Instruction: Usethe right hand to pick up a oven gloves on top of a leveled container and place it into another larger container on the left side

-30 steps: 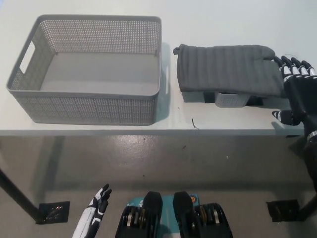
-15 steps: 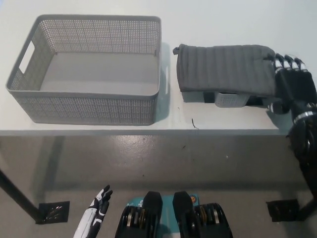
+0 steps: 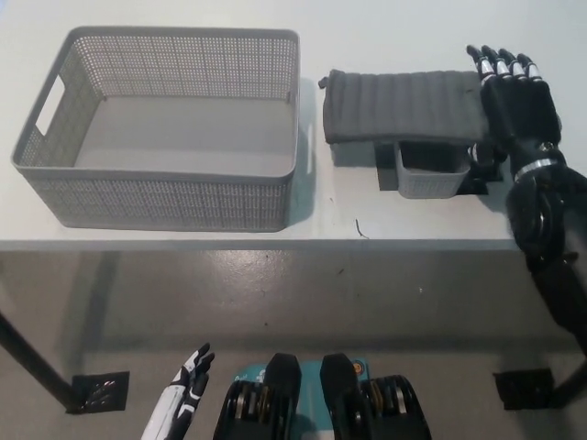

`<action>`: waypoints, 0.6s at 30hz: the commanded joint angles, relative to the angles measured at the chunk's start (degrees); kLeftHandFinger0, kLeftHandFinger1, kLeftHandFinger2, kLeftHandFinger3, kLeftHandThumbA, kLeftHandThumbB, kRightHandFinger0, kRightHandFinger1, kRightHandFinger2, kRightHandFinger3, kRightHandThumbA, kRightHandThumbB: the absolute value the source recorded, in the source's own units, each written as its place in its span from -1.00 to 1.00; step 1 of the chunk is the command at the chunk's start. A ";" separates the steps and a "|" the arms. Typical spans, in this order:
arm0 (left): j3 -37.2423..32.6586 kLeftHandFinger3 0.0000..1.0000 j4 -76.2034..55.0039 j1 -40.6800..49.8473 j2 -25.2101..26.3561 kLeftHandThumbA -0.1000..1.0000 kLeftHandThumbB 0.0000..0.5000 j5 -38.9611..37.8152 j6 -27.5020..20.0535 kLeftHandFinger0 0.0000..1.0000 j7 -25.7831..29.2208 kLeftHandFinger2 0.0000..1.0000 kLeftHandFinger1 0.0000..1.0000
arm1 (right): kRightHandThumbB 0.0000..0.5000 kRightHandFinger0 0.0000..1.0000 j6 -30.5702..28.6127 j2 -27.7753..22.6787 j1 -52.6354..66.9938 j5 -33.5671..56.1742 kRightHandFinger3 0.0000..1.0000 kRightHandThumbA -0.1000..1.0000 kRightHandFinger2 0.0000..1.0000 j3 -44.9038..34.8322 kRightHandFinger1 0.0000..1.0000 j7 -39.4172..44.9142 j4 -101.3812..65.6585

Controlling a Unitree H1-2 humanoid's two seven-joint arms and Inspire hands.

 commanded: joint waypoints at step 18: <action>0.22 1.00 -1.67 -0.70 1.25 1.00 1.00 -1.05 -2.18 1.00 -0.02 1.00 1.00 | -0.22 -1.00 -17.62 -1.00 -7.69 3.38 0.37 -1.00 0.56 1.54 -0.37 -34.67 29.60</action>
